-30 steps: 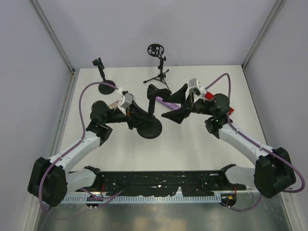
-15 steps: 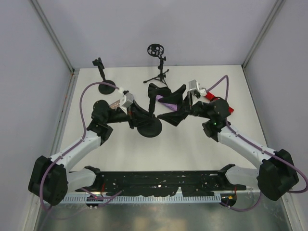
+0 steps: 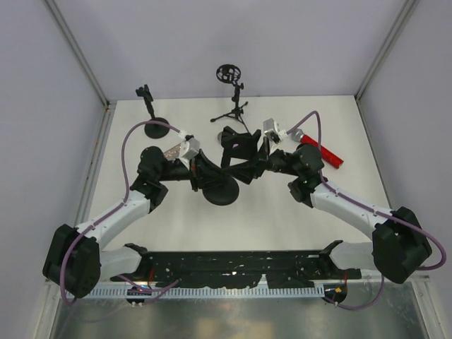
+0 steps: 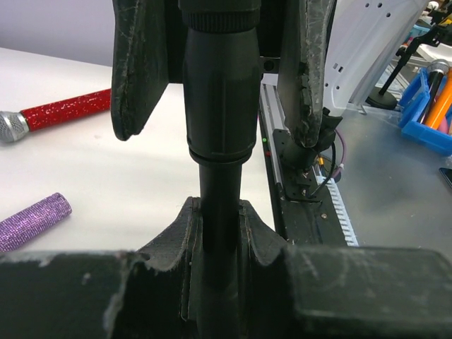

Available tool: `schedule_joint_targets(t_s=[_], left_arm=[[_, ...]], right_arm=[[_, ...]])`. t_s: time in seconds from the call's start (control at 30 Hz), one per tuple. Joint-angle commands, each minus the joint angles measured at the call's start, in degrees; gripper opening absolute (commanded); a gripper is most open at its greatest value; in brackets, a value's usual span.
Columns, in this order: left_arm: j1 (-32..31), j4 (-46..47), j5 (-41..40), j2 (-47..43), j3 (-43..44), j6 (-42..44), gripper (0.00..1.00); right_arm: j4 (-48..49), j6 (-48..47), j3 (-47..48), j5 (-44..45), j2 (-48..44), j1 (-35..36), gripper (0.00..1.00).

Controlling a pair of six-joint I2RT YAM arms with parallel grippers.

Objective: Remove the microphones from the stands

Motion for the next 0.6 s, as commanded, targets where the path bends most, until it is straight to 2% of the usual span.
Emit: schedule_joint_targets(t_s=[0.0,0.1,0.33,0.37,0.43,0.47,0.57], left_arm=[[-0.5,2.9,0.6,0.0,1.2,1.4,0.0],[-0.5,2.6,0.5,0.1,1.0,1.7,0.0],[-0.5,2.1,-0.2,-0.1,1.1,2.2,0.01],[-0.5,1.8,-0.4,-0.2,1.1,2.3,0.09],[-0.5,1.4,-0.4,-0.2,1.3,2.6,0.16],[-0.5,1.4,-0.6,-0.1,1.3,2.6,0.22],[-0.5,0.5,-0.5,-0.1,1.7,3.3,0.54]], right_arm=[[3.2,0.0,1.4,0.9,0.4,0.5,0.61],[3.3,-0.3,1.3,0.4,0.4,0.6,0.52],[2.9,-1.2,1.2,0.2,0.3,0.6,0.09],[2.8,-1.2,1.2,0.2,0.1,0.6,0.05],[2.6,-1.3,1.3,0.2,-0.2,0.6,0.06],[2.5,-1.3,1.2,0.2,-0.3,0.6,0.06],[2.3,-1.7,1.2,-0.1,-0.7,0.6,0.05]])
